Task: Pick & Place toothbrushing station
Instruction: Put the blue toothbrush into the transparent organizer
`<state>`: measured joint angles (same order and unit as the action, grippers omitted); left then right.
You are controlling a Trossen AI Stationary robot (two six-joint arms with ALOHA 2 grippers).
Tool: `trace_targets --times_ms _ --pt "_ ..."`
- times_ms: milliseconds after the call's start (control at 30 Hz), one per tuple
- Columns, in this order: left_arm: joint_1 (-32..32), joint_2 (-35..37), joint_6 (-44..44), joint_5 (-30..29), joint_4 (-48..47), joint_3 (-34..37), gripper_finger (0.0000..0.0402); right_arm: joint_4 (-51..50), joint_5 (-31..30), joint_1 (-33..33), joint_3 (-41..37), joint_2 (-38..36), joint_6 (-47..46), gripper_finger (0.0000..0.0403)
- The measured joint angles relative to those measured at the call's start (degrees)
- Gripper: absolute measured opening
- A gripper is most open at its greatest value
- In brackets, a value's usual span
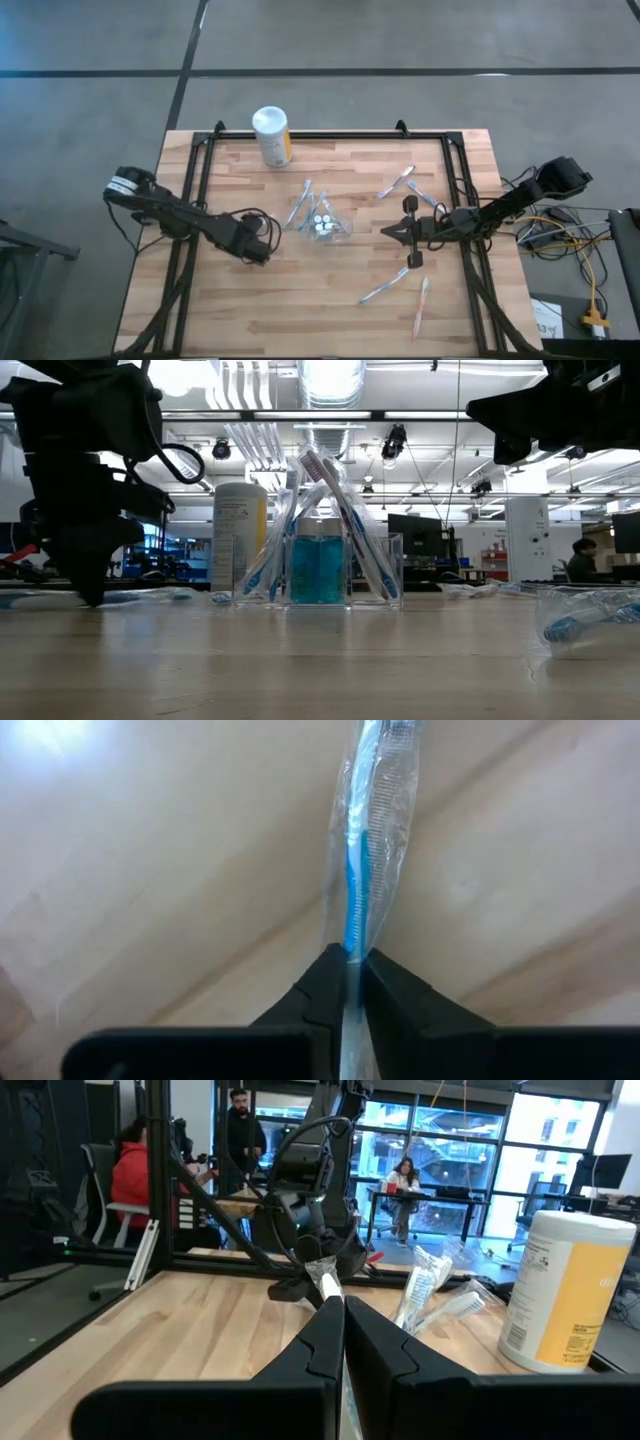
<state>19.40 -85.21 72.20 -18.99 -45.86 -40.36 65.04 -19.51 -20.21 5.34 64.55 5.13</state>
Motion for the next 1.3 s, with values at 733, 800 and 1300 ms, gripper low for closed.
trace_targets --times_ms 733,800,1300 --pt "6.3 0.0 10.7 -19.9 0.0 0.0 0.0001 0.0 0.0 0.0 0.0 0.0 0.0 0.0008" --pt "7.4 0.0 11.3 -22.1 0.0 -0.3 0.0001 0.0 0.0 0.0 0.0 0.0 -0.1 0.0008" --pt "12.9 1.1 8.2 -44.3 -0.4 -8.2 0.0 0.0 0.0 0.0 0.0 0.0 -0.1 0.0008"
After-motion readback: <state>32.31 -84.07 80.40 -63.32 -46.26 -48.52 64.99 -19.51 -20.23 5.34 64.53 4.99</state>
